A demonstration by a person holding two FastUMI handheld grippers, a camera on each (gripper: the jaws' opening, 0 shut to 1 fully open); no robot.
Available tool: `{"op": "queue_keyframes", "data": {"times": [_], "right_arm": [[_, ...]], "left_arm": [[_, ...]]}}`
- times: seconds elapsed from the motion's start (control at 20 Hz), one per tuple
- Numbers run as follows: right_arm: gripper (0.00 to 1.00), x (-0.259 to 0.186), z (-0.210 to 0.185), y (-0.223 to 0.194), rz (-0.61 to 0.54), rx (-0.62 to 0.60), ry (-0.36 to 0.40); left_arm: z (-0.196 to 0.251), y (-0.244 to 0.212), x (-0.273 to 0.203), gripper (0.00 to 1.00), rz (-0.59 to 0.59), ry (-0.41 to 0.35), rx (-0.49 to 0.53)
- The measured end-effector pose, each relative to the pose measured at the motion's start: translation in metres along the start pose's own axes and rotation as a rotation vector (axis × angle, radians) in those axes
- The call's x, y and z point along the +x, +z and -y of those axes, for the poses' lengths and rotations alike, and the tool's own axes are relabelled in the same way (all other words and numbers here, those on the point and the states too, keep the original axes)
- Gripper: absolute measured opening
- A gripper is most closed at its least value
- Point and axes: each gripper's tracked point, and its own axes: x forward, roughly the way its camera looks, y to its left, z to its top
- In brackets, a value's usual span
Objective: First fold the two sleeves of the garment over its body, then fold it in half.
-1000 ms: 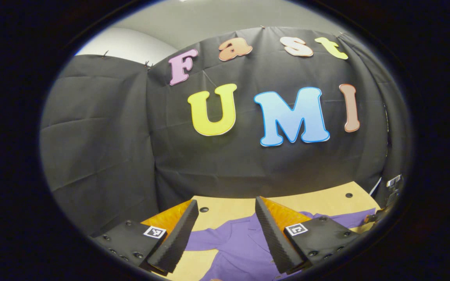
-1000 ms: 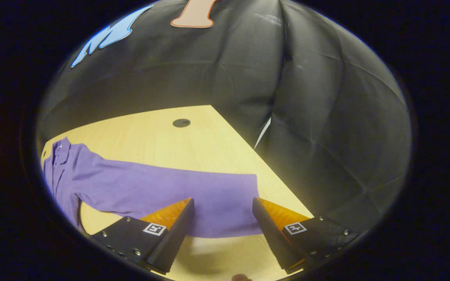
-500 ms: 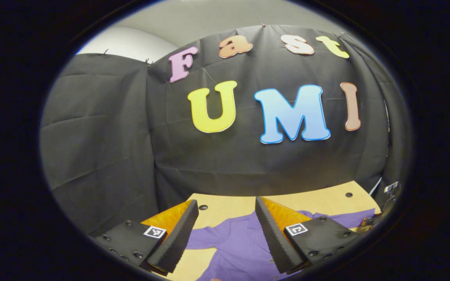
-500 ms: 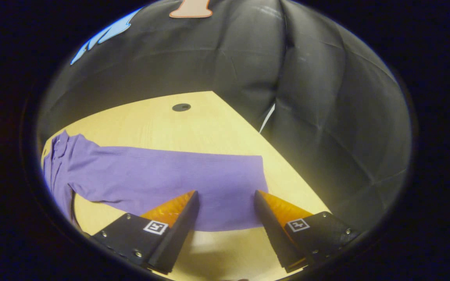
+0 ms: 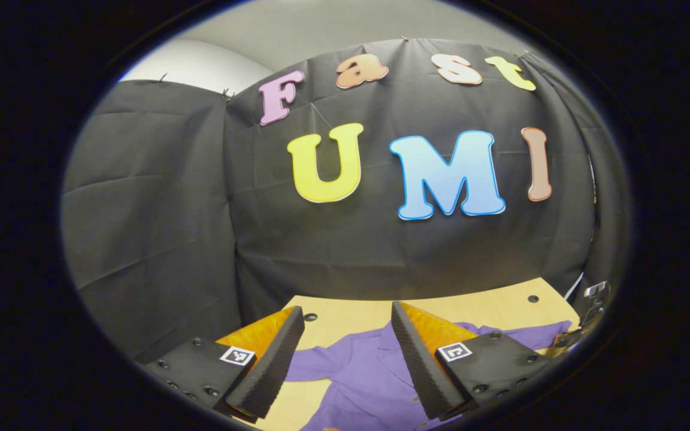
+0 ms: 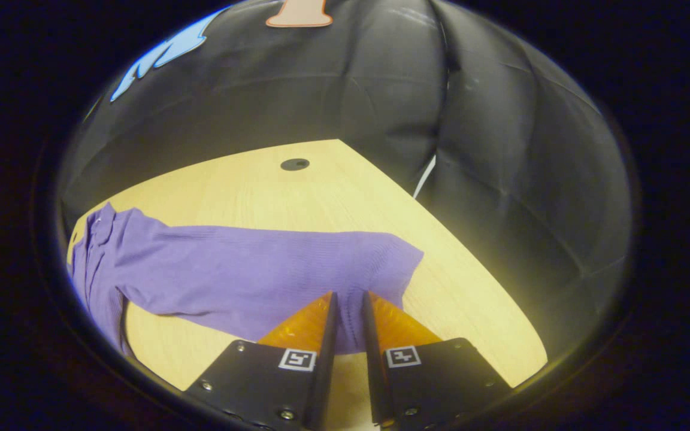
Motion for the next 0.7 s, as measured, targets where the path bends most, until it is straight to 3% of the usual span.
{"op": "queue_keyframes", "data": {"times": [0.05,0.1,0.4,0.7], "right_arm": [[0.29,-0.003,-0.001,-0.003,-0.029,0.044,-0.017],[0.02,-0.003,-0.002,-0.002,-0.04,0.053,-0.029],[0.02,-0.01,0.0,0.003,-0.069,-0.005,-0.07],[0.01,-0.032,-0.027,0.024,-0.029,0.076,-0.012]], "left_arm": [[-0.002,0.0,-0.001,0.96,0.0,0.002,-0.001],[-0.003,0.0,-0.001,0.96,0.0,0.004,-0.003],[-0.009,-0.008,0.0,0.96,-0.012,-0.013,-0.008],[-0.024,-0.014,-0.001,0.96,-0.013,-0.031,-0.014]]}}
